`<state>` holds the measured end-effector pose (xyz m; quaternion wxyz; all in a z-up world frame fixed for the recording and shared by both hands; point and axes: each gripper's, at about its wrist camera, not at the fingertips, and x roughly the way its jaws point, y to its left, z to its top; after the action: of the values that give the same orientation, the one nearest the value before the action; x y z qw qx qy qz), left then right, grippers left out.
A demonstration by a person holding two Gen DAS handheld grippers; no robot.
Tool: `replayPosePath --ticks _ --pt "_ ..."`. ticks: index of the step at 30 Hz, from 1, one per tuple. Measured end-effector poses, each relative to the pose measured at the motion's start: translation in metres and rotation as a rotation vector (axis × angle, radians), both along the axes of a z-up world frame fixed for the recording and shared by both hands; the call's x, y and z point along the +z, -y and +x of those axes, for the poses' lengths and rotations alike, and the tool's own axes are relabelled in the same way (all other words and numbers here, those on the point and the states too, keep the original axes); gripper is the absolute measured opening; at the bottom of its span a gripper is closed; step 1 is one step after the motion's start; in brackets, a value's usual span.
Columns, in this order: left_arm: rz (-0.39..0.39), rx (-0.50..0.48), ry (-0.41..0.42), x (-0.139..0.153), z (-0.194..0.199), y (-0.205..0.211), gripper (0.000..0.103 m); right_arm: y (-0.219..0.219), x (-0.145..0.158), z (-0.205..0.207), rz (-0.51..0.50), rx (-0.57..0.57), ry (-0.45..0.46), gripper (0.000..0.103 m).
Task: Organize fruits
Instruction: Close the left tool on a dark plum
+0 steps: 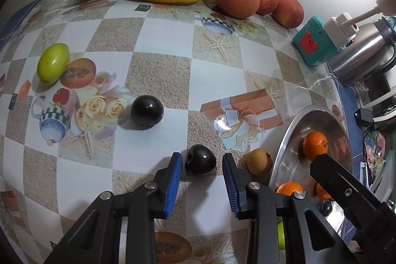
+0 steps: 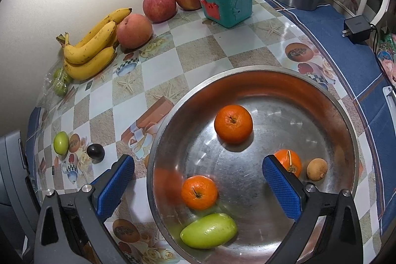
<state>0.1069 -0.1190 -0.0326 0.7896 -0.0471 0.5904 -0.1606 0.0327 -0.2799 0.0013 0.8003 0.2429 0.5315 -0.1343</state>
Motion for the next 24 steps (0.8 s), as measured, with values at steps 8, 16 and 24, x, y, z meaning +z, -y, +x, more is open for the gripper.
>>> replayPosePath --ticks 8,16,24 --pt "-0.001 0.007 -0.002 0.0 0.001 0.0 0.03 0.0 0.001 0.0 -0.003 0.0 -0.003 0.103" --pt "-0.01 0.004 -0.005 0.001 0.0 -0.003 0.027 0.0 0.001 0.0 -0.004 -0.001 -0.007 0.103" --pt "-0.023 0.044 -0.006 0.009 0.003 -0.013 0.027 -0.002 0.002 0.001 -0.012 0.001 -0.007 0.103"
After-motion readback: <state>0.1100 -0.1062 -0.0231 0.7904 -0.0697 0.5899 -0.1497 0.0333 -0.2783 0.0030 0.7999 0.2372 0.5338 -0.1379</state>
